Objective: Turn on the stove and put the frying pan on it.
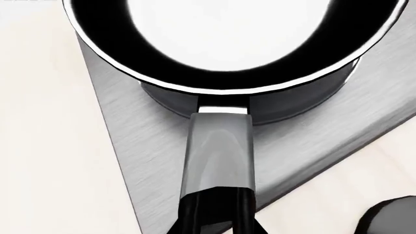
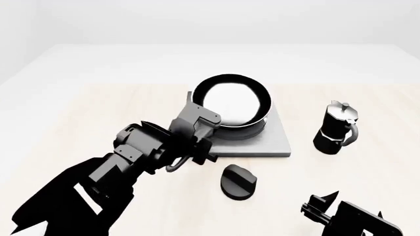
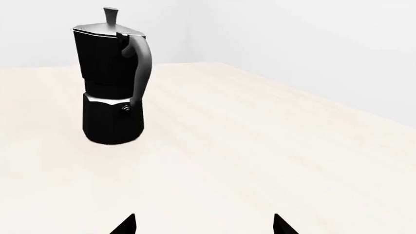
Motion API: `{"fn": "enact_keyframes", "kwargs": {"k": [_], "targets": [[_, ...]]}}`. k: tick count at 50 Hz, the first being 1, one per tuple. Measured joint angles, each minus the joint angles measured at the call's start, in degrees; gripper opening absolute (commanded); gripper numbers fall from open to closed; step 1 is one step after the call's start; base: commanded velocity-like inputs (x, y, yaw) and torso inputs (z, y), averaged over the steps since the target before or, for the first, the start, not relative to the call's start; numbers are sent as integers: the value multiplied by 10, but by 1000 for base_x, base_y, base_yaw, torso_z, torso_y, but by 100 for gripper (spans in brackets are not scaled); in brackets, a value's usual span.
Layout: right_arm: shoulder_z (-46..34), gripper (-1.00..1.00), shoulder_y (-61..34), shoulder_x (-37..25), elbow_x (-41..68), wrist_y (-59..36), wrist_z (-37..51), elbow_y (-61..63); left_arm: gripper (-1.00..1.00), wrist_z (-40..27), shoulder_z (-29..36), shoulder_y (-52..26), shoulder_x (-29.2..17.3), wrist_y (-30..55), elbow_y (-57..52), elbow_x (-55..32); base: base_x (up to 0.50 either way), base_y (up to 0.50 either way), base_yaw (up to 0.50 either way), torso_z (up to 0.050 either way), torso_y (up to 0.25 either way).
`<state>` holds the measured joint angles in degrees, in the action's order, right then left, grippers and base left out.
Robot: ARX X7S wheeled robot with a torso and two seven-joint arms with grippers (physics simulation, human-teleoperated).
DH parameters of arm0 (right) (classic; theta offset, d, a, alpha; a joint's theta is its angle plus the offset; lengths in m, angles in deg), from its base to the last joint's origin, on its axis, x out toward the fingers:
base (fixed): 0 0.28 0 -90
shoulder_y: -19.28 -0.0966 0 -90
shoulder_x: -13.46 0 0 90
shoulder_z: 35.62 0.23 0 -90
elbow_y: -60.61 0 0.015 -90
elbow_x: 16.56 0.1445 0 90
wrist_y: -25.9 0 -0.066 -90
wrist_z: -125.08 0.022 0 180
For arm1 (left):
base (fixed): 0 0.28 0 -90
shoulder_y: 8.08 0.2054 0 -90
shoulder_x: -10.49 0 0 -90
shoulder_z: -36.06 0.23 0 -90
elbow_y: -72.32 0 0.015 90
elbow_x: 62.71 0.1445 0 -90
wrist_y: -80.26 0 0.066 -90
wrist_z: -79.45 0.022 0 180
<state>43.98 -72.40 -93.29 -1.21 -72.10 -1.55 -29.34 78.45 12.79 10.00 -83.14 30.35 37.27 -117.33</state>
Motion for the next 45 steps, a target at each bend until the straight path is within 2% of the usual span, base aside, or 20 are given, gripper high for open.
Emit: {"fn": "enact_keyframes", "kwargs": {"k": [1,10,32,40,45], "targets": [[0,100,0,0,0,0,0,0,100,-1,0,1,-1,0,-2,1,0,0,0,0,0],[-1,100,0,0,1,0,1,0,100,-8,-12,-6,-21,8,-58,16,0,0,0,0,0],[-3,100,2,-2,4,-3,3,5,100,-22,-55,-34,-121,43,-269,-33,0,0,0,0,0],[-3,100,3,-3,4,-2,4,7,100,-47,-90,-19,-157,26,-340,-59,0,0,0,0,0],[-4,100,3,-3,4,-1,4,7,100,-76,-118,10,-183,-11,-392,-64,0,0,0,0,0]]}}
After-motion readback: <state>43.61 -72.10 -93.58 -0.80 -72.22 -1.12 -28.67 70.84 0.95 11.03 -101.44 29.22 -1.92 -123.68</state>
